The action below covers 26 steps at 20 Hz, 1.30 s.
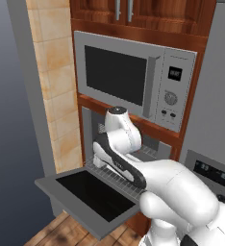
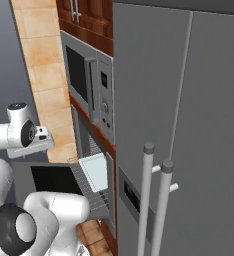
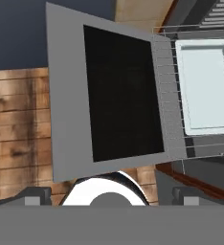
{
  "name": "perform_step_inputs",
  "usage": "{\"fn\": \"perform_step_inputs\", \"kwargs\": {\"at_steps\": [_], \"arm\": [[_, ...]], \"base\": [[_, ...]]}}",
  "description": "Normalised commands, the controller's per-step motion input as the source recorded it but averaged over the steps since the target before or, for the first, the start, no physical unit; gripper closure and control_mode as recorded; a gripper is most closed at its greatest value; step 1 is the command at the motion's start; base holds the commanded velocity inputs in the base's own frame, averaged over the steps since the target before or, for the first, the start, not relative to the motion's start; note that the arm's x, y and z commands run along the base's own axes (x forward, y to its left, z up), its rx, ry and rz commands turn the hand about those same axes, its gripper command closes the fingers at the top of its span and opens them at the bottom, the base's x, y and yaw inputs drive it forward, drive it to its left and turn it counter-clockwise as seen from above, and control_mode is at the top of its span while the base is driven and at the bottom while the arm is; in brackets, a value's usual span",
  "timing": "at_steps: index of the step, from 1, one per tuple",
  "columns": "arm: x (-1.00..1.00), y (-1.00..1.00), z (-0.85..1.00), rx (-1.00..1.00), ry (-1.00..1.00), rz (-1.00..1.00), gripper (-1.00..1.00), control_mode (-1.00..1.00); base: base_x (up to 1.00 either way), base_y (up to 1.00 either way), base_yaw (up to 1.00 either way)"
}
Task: Take the baked cake out of the oven and place it on the plate for cooling. Then close the oven door.
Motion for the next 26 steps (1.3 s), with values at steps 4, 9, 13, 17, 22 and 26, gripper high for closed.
{"fn": "perform_step_inputs", "kwargs": {"at_steps": [4,9,13,17,22,26], "arm": [[0.65,0.29,-0.93,-0.07,0.03,0.0,-1.0,-1.0],[0.73,0.17,-0.95,-0.06,0.06,0.0,-1.0,-1.0],[0.74,0.05,-0.82,-0.08,0.03,0.0,-1.0,-1.0],[0.64,0.0,-0.64,-0.05,0.0,0.0,-1.0,-1.0],[0.6,0.06,-0.69,-0.03,0.01,0.0,-1.0,-1.0],[0.6,0.07,-0.64,-0.06,0.0,0.0,-1.0,-1.0]], "base": [[0.0,0.0,0.0],[0.0,0.0,0.0],[0.0,0.0,0.0],[0.0,0.0,0.0],[0.0,0.0,0.0],[0.0,0.0,0.0]]}}
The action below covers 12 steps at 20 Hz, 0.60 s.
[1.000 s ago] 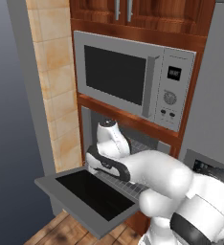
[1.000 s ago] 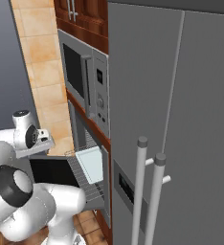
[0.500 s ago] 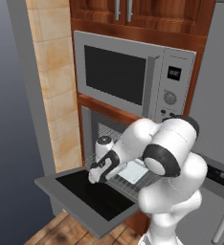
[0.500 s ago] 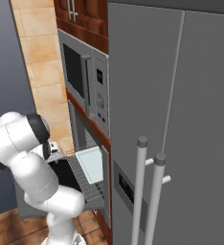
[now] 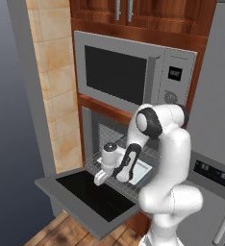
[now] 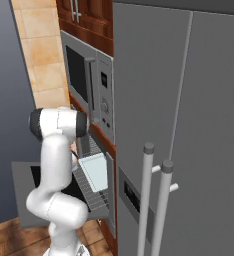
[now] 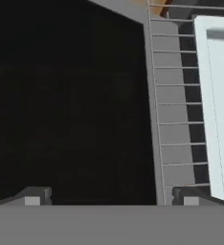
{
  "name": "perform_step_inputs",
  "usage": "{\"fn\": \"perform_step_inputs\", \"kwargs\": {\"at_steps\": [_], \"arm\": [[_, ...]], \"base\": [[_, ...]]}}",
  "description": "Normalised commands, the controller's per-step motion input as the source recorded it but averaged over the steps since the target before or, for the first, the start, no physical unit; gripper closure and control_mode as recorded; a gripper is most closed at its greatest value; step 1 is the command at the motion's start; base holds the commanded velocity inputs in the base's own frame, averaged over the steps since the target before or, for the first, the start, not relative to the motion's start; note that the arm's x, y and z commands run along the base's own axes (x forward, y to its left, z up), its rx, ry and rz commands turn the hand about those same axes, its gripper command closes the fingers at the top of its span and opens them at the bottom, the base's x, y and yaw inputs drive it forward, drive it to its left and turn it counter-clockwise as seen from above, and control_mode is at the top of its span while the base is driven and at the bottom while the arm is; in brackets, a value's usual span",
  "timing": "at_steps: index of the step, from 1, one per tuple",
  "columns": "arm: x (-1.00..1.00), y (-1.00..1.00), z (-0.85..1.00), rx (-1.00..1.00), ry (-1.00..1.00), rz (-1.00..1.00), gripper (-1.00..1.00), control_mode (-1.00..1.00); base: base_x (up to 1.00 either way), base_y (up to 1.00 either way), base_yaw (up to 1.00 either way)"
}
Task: Take the baked cake out of the oven and place it on the plate for cooling. Then close the oven door.
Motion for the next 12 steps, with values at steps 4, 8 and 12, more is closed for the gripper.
{"fn": "perform_step_inputs", "kwargs": {"at_steps": [4,8,12], "arm": [[0.28,0.39,-0.59,-0.11,0.0,-0.02,-1.0,-1.0],[0.18,0.57,-0.39,-0.12,0.0,-0.05,-1.0,-1.0],[0.59,0.32,-0.15,-0.11,0.0,-0.12,-1.0,-1.0]], "base": [[0.0,0.0,0.0],[0.0,0.0,0.0],[0.0,0.0,0.0]]}}
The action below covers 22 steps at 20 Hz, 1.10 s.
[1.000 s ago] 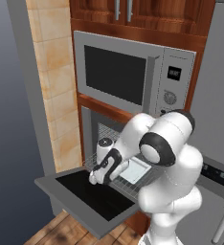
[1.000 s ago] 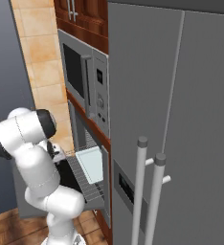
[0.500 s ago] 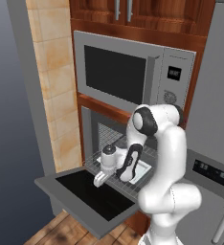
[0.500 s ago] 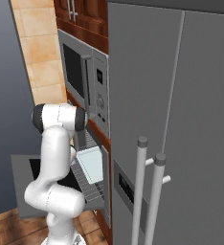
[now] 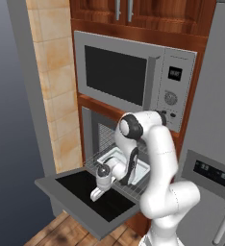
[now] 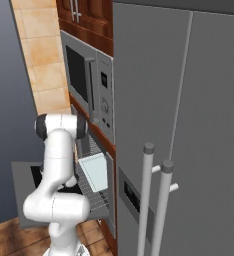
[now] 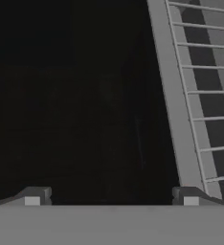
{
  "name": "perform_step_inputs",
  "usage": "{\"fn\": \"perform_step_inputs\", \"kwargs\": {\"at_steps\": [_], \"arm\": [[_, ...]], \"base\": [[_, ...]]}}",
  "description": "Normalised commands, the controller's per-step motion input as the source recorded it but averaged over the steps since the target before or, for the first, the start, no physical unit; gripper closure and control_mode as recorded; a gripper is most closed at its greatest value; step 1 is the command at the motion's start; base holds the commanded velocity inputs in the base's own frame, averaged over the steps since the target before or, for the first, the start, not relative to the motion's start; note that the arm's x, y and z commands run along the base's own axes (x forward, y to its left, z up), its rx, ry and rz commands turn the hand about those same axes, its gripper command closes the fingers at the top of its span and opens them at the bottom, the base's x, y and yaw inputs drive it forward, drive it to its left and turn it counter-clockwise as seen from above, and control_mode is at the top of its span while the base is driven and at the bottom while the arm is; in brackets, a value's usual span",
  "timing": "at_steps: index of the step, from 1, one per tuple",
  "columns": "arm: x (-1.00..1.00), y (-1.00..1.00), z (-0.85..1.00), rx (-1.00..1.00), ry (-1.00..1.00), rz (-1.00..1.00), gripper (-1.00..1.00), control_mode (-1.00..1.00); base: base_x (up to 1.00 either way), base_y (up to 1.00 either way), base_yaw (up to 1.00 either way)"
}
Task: Take the baked cake out of the oven and place it on the plate for cooling. Then close the oven door.
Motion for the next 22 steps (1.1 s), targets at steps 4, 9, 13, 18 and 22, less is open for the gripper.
{"fn": "perform_step_inputs", "kwargs": {"at_steps": [4,9,13,18,22], "arm": [[0.87,0.14,-0.06,-0.09,0.0,-0.14,-1.0,-1.0],[0.91,0.07,-0.11,-0.07,0.0,-0.13,-1.0,-1.0],[0.88,0.03,-0.21,-0.06,0.04,-0.11,-1.0,-1.0],[0.9,0.0,-0.31,-0.06,0.07,-0.11,-1.0,-1.0],[0.84,0.0,-0.37,-0.1,0.0,-0.12,-1.0,-1.0]], "base": [[0.0,0.0,0.0],[0.0,0.0,0.0],[0.0,0.0,0.0],[0.0,0.0,0.0],[0.0,0.0,0.0]]}}
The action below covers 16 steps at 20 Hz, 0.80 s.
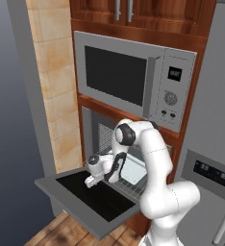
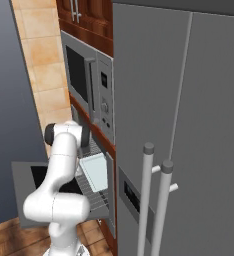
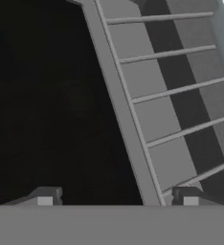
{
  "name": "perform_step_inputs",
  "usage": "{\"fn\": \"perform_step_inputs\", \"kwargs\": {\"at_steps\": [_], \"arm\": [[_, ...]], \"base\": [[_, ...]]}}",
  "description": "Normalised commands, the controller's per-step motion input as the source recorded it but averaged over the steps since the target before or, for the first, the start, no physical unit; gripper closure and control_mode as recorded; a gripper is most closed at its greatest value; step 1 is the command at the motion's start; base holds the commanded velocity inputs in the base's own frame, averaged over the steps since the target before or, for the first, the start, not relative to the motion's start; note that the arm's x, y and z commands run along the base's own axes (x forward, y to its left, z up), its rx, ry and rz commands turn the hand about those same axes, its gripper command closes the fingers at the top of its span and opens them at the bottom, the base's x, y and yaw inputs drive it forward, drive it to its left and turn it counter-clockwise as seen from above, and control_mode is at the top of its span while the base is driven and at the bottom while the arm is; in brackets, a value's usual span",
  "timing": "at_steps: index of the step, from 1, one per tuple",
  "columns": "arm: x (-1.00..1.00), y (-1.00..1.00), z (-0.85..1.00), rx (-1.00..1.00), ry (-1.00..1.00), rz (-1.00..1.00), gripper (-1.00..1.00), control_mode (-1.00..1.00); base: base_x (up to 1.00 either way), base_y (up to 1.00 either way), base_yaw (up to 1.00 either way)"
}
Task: Take the baked cake out of the oven and place it on the plate for cooling. Then close the oven door.
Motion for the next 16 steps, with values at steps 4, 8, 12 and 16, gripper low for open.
{"fn": "perform_step_inputs", "kwargs": {"at_steps": [4,8,12,16], "arm": [[0.74,0.0,-0.51,-0.14,0.0,-0.13,-1.0,-1.0],[0.66,-0.04,-0.61,-0.15,0.0,-0.13,-1.0,-1.0],[0.59,-0.13,-0.62,-0.13,0.0,-0.11,-1.0,-1.0],[-0.16,0.13,0.1,-0.03,-0.02,-0.03,-1.0,-1.0]], "base": [[0.0,0.0,0.0],[0.0,0.0,0.0],[0.0,0.0,0.0],[0.0,0.0,0.0]]}}
